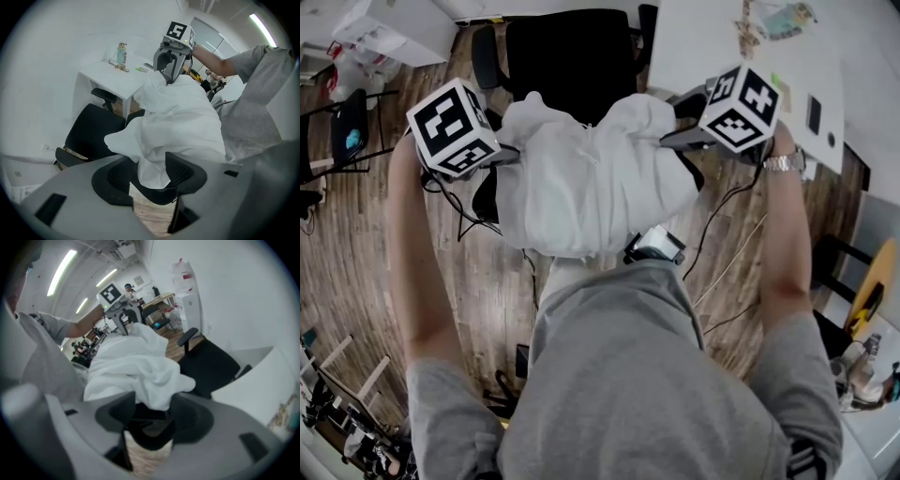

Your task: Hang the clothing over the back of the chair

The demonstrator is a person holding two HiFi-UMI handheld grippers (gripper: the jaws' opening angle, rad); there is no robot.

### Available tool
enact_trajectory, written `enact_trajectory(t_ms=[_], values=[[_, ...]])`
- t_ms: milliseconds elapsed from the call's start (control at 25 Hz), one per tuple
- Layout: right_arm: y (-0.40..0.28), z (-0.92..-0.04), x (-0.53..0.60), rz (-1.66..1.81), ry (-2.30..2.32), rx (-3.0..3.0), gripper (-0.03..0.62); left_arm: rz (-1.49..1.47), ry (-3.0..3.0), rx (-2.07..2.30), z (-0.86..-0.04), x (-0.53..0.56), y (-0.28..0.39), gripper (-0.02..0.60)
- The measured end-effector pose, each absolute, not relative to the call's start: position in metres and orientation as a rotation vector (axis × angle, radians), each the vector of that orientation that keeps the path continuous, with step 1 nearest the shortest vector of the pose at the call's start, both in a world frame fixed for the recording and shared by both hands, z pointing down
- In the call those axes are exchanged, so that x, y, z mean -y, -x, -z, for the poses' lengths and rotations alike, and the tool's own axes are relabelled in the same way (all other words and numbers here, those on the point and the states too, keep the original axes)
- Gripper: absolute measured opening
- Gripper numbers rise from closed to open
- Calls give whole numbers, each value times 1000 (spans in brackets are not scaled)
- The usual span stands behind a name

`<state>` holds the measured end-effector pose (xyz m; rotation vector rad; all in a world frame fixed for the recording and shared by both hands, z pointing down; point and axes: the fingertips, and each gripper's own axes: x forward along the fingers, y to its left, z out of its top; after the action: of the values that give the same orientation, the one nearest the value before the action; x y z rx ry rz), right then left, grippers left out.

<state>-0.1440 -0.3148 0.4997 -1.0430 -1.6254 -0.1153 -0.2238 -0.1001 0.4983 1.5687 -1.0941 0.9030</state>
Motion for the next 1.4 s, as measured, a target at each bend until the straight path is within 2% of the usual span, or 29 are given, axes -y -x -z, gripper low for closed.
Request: enact_trajectory(t_ms=[960,1000,1080,1120,1240,1400], values=[[134,-452,302,212,969,1887,242,-975,-1551,1301,-462,65,213,237],[133,-449,300,215,970,1900,242,-978,-1569,1320,-459,66,211,227],[133,-442,295,215,971,1951,241,-996,-1626,1383,-452,70,209,159],[135,-438,293,212,967,1990,229,-1004,-1655,1418,-450,73,208,121],[140,-426,287,220,928,2117,104,-1050,-1673,1509,-441,78,204,43],[138,-416,271,232,910,2189,49,-1068,-1669,1612,-429,78,198,32]])
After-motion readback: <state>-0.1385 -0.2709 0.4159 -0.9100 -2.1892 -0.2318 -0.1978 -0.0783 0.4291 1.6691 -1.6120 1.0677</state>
